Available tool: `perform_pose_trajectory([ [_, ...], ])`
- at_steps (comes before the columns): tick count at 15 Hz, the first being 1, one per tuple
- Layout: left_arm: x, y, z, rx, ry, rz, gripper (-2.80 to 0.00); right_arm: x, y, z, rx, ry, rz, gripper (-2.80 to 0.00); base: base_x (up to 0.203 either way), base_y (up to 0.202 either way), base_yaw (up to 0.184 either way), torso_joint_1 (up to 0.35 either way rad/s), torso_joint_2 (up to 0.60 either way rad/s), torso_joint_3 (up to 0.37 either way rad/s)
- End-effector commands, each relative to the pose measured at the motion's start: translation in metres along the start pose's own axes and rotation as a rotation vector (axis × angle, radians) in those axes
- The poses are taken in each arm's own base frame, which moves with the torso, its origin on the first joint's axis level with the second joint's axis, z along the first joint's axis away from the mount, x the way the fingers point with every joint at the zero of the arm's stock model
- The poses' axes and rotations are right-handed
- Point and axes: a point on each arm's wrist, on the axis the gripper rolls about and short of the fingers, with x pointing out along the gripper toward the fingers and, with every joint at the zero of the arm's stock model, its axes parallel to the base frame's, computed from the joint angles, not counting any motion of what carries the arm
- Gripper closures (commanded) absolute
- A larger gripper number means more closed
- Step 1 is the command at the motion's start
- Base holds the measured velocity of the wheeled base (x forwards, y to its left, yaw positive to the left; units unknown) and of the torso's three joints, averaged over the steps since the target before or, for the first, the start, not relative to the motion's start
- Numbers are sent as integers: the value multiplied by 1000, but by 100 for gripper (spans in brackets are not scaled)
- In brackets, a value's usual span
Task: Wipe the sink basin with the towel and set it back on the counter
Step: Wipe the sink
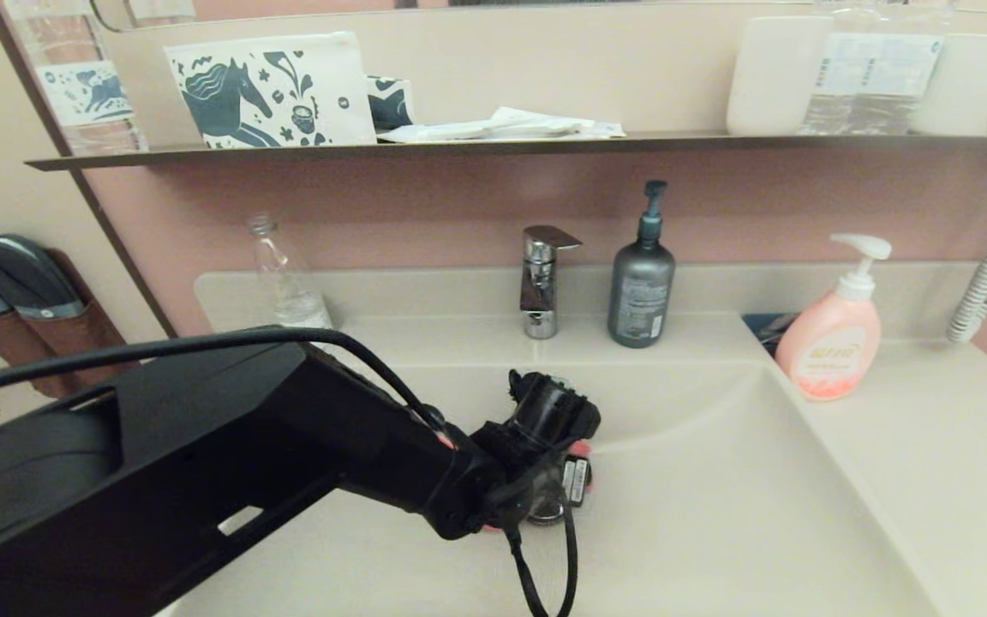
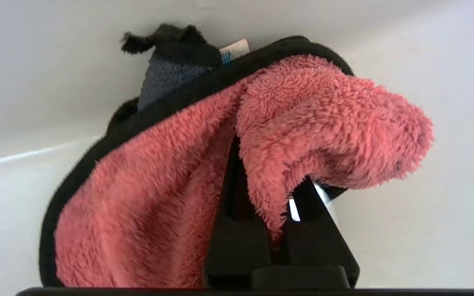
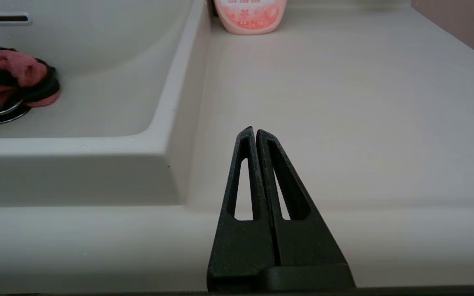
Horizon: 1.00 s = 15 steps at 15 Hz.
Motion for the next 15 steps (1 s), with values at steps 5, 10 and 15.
perform_pose_trajectory([
  [5,-18,-37,14,-45,6,-54,0,0,0,0,-1,1,0,0,0,0,0,0,0,0],
  [10,-26,-57,1,-27,41,-81,0,0,0,0,-1,1,0,0,0,0,0,0,0,0],
  [15,-36,-64,-28,48,211,-25,0,0,0,0,-1,1,0,0,0,0,0,0,0,0],
])
